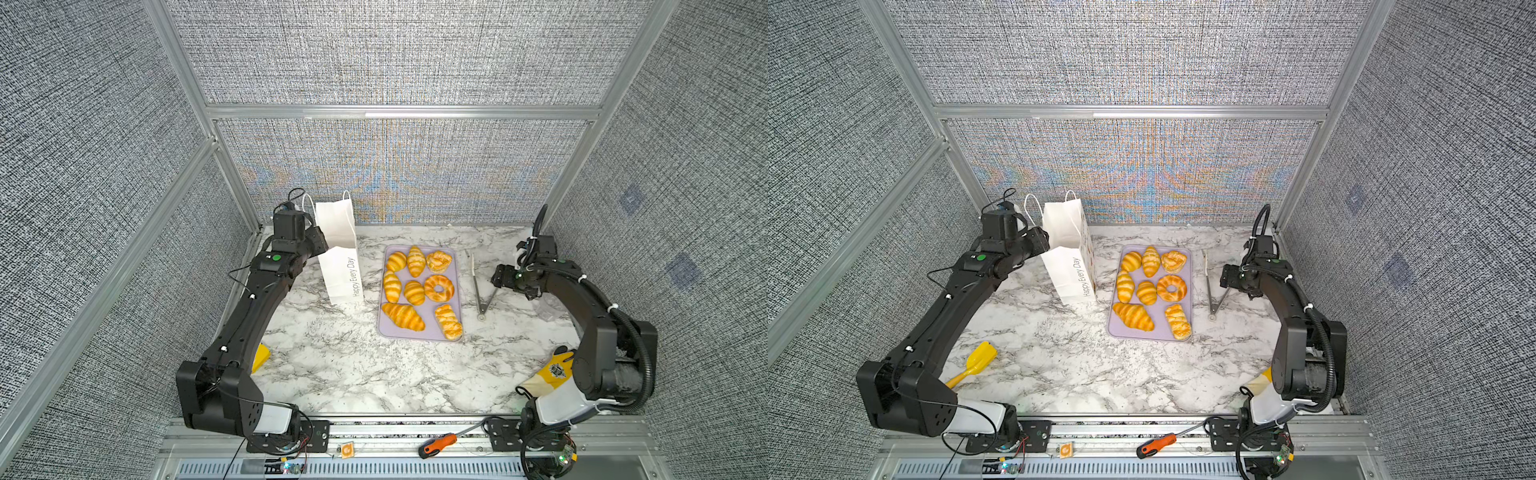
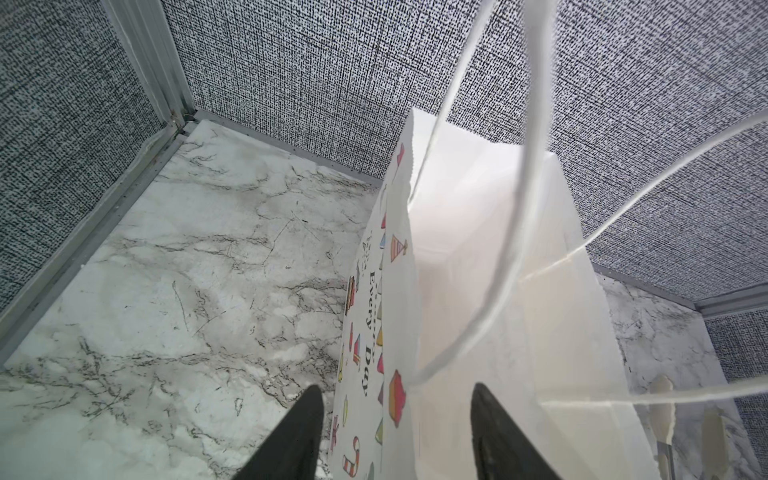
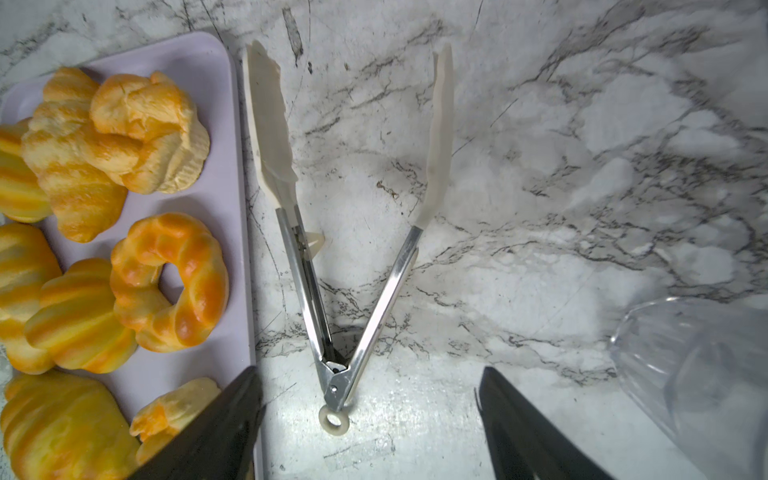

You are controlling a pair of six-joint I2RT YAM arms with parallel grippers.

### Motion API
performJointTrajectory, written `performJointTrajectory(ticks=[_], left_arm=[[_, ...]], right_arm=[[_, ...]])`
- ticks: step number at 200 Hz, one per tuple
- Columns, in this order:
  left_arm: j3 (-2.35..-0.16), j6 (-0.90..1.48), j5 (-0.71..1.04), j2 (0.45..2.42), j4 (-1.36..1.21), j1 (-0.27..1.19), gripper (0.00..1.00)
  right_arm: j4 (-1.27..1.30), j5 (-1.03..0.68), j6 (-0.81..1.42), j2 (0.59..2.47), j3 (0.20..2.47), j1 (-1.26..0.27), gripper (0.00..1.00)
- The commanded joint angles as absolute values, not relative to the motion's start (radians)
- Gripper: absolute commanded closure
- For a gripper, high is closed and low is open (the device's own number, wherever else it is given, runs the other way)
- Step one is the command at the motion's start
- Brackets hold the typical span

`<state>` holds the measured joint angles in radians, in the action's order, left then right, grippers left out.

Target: Place the fake bread into the paper bag

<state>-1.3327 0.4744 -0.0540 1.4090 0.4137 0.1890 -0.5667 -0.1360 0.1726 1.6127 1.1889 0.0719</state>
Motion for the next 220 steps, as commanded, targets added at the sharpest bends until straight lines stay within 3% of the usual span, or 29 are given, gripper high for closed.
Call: performJointTrajectory(ticks=[1,68,107,174,220], left_arm=[[-1.313,0.472,-0.085,1.368,0.373,0.188,0.32],[-1.253,0.475,-0.186,1.217,0.361,0.202,0.26],[-1.230,0.460,-0.258,1.161,0.297,0.288,0.25],[-1.322,0.368,-0.406,1.211,0.292,0.502,0.25],[-1.363,0.300,-0.417,1.232,0.215,0.554,0.25]], right_arm=[[-0.586,-0.138,0.223,1.644,1.193,0.065,0.23],[-0.582,-0.091,0.308,1.740,1.217,0.046,0.37],[-0.587,-0.055,0.319,1.804,1.253,0.025,0.45],[-0.600,-0.016,0.335,1.875,1.290,0.013,0.58],[-0.594,-0.003,0.335,1.905,1.303,0.012,0.65]])
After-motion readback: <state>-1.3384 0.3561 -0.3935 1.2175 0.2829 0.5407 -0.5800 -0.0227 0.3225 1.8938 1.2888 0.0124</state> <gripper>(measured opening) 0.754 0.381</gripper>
